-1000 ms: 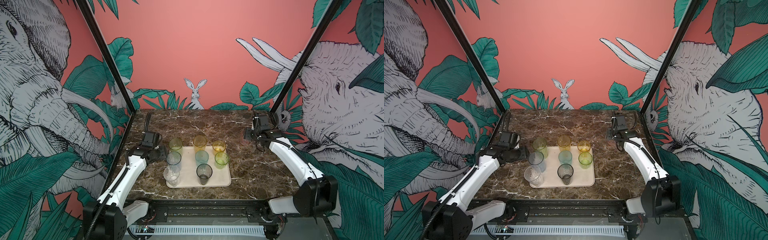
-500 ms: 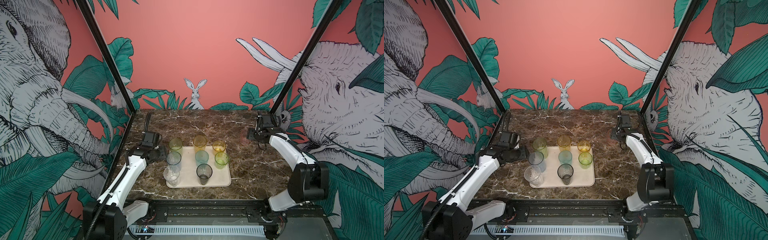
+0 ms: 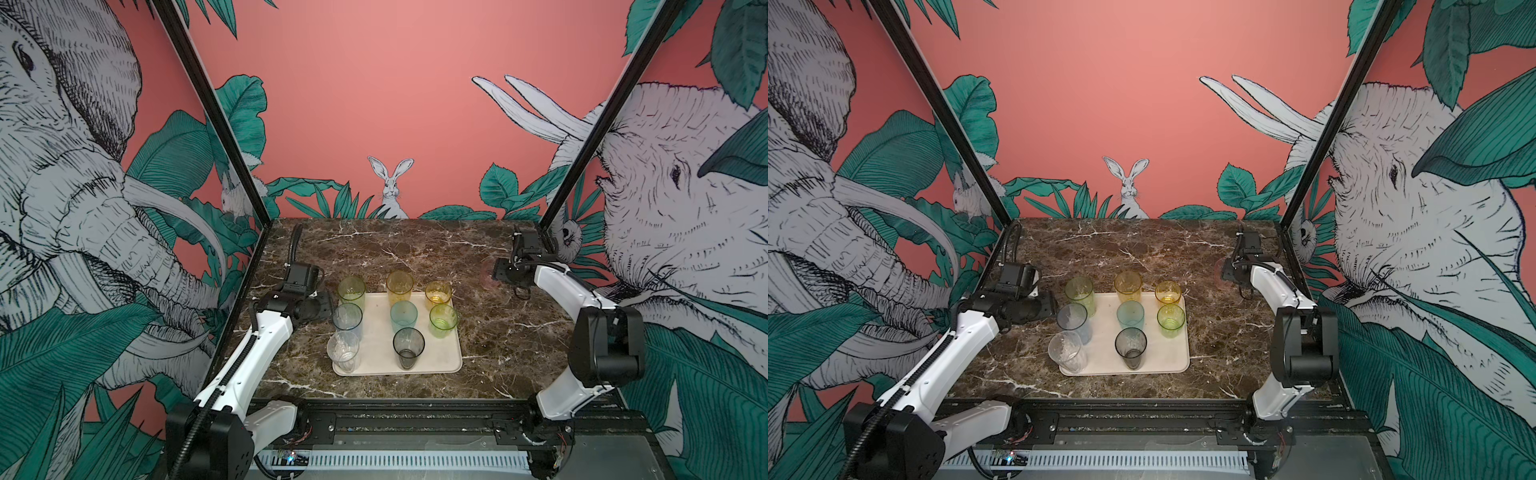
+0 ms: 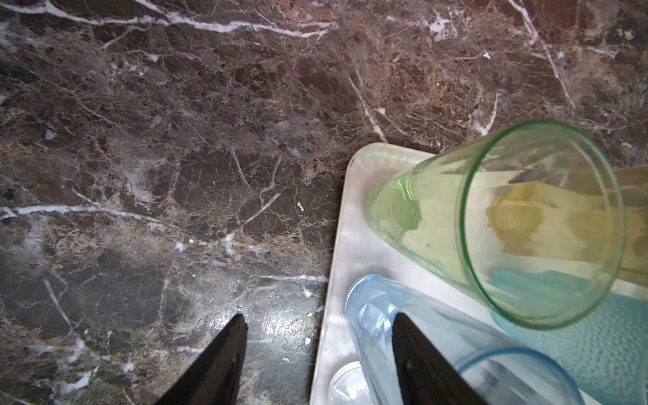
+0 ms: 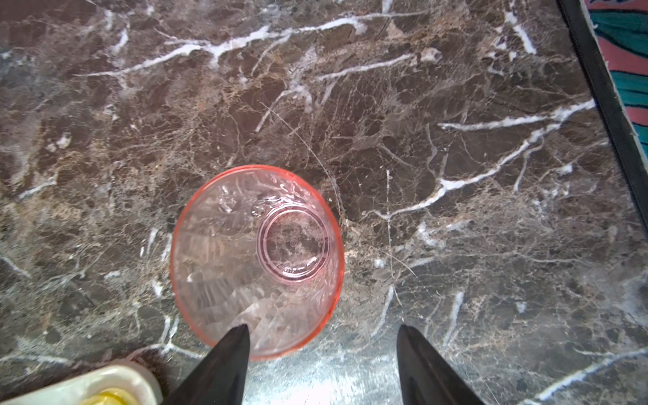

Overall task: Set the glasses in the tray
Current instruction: 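Move the right gripper over the pink cup and lower into it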

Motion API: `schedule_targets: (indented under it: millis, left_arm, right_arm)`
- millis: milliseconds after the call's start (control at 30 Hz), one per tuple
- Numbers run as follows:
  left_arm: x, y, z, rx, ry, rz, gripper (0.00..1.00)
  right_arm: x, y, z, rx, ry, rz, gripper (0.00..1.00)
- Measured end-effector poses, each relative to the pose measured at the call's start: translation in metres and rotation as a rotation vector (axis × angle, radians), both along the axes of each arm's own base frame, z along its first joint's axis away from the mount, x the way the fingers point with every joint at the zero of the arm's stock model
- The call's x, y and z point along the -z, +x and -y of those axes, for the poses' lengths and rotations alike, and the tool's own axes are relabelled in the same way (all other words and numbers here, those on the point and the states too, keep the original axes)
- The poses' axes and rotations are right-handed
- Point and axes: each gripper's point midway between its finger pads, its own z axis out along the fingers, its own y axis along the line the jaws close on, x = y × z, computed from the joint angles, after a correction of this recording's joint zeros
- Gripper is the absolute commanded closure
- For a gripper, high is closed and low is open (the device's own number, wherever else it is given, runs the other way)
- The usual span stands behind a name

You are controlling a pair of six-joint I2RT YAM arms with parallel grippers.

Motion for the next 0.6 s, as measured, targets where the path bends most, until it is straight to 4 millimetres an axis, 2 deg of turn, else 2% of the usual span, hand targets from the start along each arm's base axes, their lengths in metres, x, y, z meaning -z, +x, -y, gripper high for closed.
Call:
schedule_targets:
  millis: [167,333,467,600]
  left_arm:
    - [0.0,-0.001,-0.001,0.004,0.007,-0.005,0.33]
    - [0.0,-0.001,-0.001,0.003,0.01,-0.004,0.33]
    - [-0.001,-0.001,-0.002,0.002,0.012,-0.002,0.33]
    - [-0.001,-0.001,-0.002,0.0,0.015,0.0,0.33]
  right_arm:
    - [0.012,0.006,0.005,0.016,0.025,-0.02,0.36]
    - [0.012,0.019,0.007,0.023,0.05,-0.004,0.37]
    - [0.017,0.03,0.006,0.022,0.06,-0.003,0.43]
    - [0.03,0.033,0.004,0.019,0.077,-0.031,0.49]
